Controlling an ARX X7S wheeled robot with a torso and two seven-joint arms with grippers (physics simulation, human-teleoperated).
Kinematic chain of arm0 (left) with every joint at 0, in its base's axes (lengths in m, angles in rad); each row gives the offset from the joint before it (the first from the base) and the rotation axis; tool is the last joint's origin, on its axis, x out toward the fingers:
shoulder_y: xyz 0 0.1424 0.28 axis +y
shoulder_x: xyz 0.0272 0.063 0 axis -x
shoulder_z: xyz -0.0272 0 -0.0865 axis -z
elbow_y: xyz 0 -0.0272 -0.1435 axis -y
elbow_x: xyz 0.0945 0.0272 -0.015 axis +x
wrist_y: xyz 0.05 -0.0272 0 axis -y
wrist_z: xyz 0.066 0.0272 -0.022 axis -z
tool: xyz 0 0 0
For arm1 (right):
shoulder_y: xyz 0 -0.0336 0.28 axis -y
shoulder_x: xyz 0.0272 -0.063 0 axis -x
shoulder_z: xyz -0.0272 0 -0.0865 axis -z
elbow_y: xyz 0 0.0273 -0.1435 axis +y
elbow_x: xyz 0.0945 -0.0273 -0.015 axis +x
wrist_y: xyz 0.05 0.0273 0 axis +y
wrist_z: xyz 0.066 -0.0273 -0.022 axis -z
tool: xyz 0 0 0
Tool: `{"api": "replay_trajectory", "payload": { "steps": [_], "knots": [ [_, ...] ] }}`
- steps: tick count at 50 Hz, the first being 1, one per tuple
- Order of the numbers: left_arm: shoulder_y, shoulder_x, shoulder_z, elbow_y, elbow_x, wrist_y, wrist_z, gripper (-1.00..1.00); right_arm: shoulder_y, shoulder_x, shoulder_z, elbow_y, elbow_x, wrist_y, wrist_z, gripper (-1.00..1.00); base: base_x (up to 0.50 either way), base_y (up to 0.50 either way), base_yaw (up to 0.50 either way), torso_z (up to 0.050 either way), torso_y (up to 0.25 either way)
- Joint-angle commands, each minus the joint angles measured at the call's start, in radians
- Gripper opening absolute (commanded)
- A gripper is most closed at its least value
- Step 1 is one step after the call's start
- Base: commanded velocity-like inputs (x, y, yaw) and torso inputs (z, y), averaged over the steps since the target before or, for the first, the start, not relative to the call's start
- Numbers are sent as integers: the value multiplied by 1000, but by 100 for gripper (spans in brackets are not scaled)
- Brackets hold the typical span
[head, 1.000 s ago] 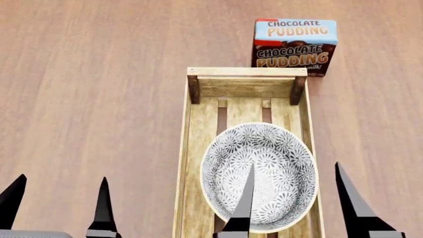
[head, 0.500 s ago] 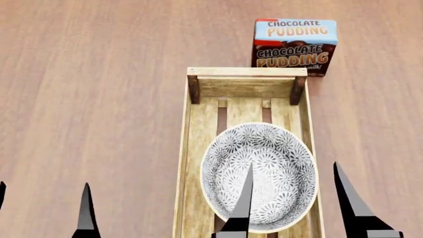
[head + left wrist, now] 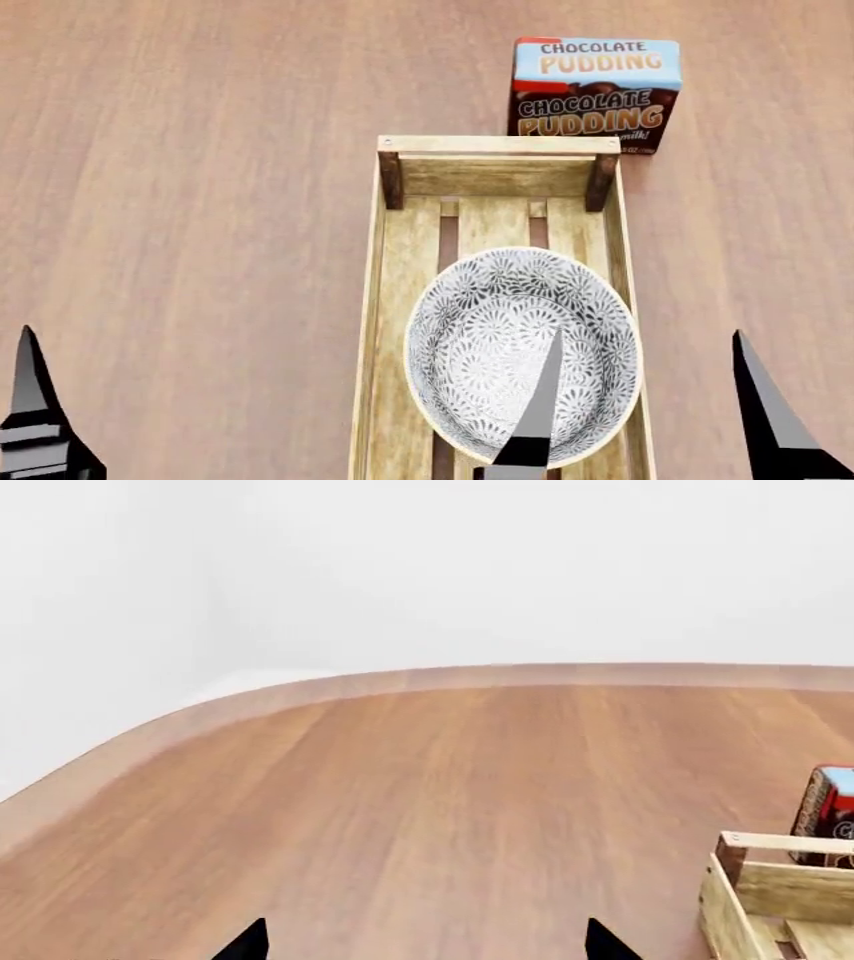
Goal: Pick up the bowl on the left and put it in the tray.
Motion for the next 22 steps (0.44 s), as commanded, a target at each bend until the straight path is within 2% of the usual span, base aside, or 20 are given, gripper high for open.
{"api": "replay_trajectory", "payload": {
  "steps": [1, 11, 22],
  "knots": [
    [28, -88, -69, -16, 27, 113, -5, 100, -47, 8, 97, -32, 10, -13, -3, 100, 0, 0, 0, 0, 0],
    [80, -151, -94, -34, 54, 201, -20, 100, -132, 47, 226, -80, 57, -40, 32, 100, 0, 0, 0, 0, 0],
    [130, -263, -136, -15, 53, 297, -65, 100, -250, 79, 379, -126, 108, -90, 65, 100, 0, 0, 0, 0, 0]
  ]
}}
